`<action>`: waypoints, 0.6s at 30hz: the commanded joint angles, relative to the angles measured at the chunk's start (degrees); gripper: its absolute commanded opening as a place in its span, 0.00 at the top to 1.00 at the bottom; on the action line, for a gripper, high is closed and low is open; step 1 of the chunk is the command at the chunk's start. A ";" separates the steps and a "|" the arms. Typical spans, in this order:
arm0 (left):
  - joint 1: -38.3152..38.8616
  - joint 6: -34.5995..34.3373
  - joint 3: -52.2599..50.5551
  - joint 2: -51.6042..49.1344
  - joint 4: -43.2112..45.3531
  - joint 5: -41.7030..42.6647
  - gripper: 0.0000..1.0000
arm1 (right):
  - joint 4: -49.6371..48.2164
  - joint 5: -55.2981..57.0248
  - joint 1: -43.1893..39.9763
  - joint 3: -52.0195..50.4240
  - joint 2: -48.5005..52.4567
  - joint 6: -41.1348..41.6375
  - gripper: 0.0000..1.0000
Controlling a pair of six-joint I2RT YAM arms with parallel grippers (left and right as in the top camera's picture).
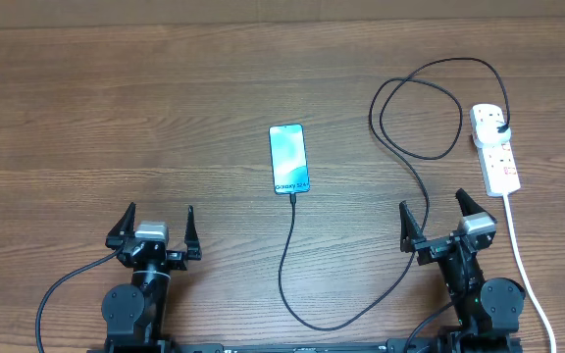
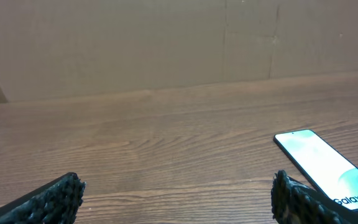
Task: Plug charger to phone and switch on socket
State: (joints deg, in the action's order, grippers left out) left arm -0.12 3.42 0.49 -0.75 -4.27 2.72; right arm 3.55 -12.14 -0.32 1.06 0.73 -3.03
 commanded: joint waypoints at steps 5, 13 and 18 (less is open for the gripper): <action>-0.39 0.26 -0.22 0.55 -0.04 -0.33 0.00 | 0.85 5.29 0.15 -0.61 -0.61 0.04 0.00; -0.39 0.26 -0.22 0.55 -0.04 -0.33 0.00 | 1.29 8.46 0.15 -0.59 -0.61 5.35 0.00; -0.39 0.26 -0.22 0.55 -0.04 -0.33 0.00 | 1.22 8.22 0.15 -0.59 -0.61 5.25 0.00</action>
State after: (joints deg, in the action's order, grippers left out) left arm -0.12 3.42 0.49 -0.75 -4.27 2.72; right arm 5.02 -5.04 -0.34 1.06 0.73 1.08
